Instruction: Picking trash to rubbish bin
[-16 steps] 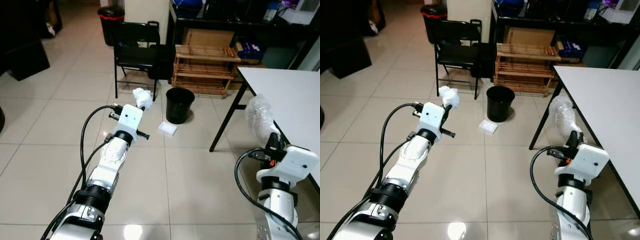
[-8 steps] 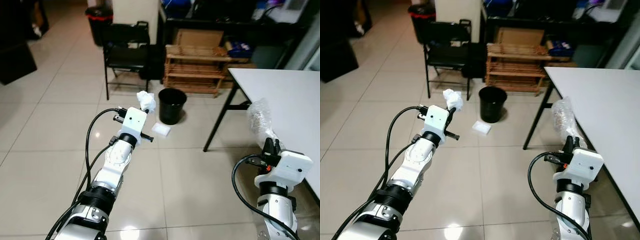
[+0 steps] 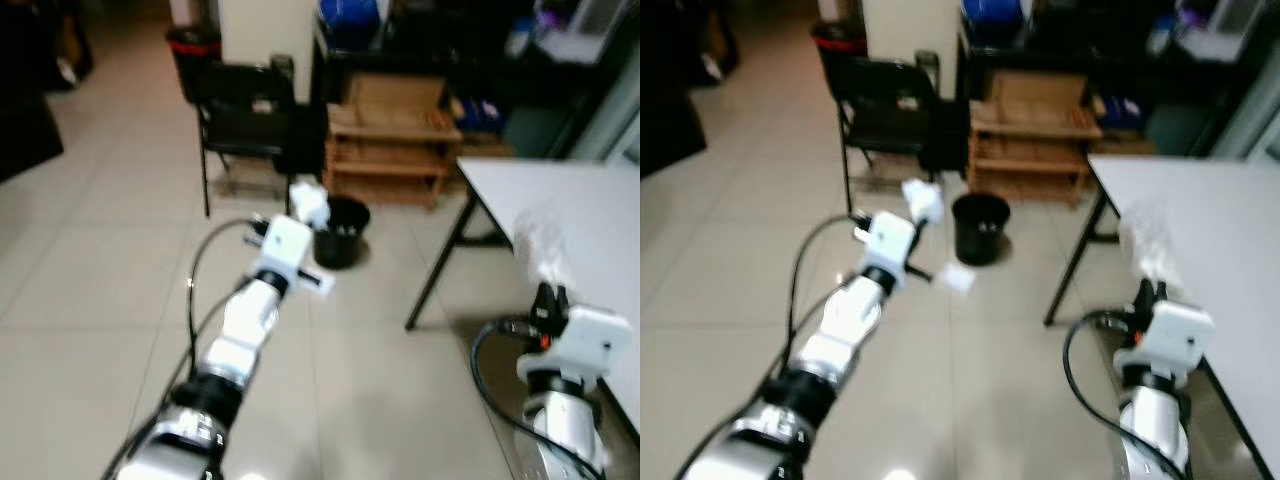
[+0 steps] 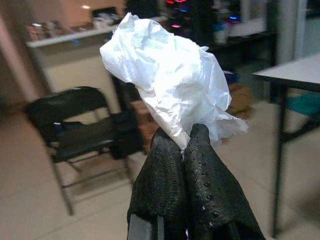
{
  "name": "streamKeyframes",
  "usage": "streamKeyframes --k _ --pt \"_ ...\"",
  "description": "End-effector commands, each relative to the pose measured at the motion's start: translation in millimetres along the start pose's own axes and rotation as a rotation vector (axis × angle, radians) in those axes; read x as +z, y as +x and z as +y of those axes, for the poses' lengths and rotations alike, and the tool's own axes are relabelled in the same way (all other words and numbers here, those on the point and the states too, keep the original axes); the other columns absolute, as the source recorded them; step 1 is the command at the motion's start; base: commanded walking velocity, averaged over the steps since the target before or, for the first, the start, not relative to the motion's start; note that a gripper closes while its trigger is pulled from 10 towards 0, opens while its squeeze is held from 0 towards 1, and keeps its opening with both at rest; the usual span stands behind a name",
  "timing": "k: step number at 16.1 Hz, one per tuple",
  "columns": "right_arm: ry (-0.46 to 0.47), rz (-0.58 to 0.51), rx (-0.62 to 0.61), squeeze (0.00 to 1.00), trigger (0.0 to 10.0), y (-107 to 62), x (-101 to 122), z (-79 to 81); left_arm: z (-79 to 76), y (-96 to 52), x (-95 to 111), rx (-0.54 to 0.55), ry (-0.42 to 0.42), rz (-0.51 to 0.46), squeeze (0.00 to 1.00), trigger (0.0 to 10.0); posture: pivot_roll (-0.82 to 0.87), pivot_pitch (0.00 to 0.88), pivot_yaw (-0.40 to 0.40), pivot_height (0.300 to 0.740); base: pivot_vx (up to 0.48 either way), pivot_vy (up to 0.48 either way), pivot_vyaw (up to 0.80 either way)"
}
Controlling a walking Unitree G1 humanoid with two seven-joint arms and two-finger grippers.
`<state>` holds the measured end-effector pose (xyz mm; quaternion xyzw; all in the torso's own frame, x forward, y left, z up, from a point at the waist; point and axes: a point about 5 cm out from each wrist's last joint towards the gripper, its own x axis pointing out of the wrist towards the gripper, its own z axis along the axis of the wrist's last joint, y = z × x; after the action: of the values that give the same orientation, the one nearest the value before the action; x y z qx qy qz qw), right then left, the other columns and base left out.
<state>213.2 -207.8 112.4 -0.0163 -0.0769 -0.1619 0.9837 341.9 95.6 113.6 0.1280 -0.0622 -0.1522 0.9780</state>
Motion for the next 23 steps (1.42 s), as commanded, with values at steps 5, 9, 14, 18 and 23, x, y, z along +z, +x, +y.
streamKeyframes --k 5,9,14,18,23 --pt "0.017 0.011 0.008 0.00 10.0 -2.3 -1.8 2.8 5.5 -1.9 -5.0 0.020 0.008 0.024 0.00 10.0 0.10 0.015 -0.057 0.740 0.471 0.000 0.00" --pt "0.022 0.008 0.034 0.00 10.0 0.0 -1.2 7.7 10.4 -4.3 -5.2 0.004 0.014 0.026 0.00 10.0 0.10 0.025 -0.065 0.740 0.456 0.000 0.00" --pt "0.018 0.013 0.056 0.00 10.0 1.1 -2.3 6.5 34.5 -40.7 -23.7 -0.017 0.032 0.089 0.00 10.0 0.14 0.049 -0.084 0.740 0.397 0.000 0.00" --pt "0.018 0.013 0.073 0.00 10.0 4.4 -2.6 9.0 37.8 -39.9 -18.5 0.002 0.029 0.083 0.00 10.0 0.16 0.047 -0.088 0.740 0.369 0.000 0.00" --pt "0.024 0.010 0.072 0.00 10.0 5.2 -3.3 10.3 26.0 -29.3 -2.5 -0.019 0.002 0.047 0.00 10.0 0.16 0.038 -0.076 0.740 0.371 0.000 0.00"
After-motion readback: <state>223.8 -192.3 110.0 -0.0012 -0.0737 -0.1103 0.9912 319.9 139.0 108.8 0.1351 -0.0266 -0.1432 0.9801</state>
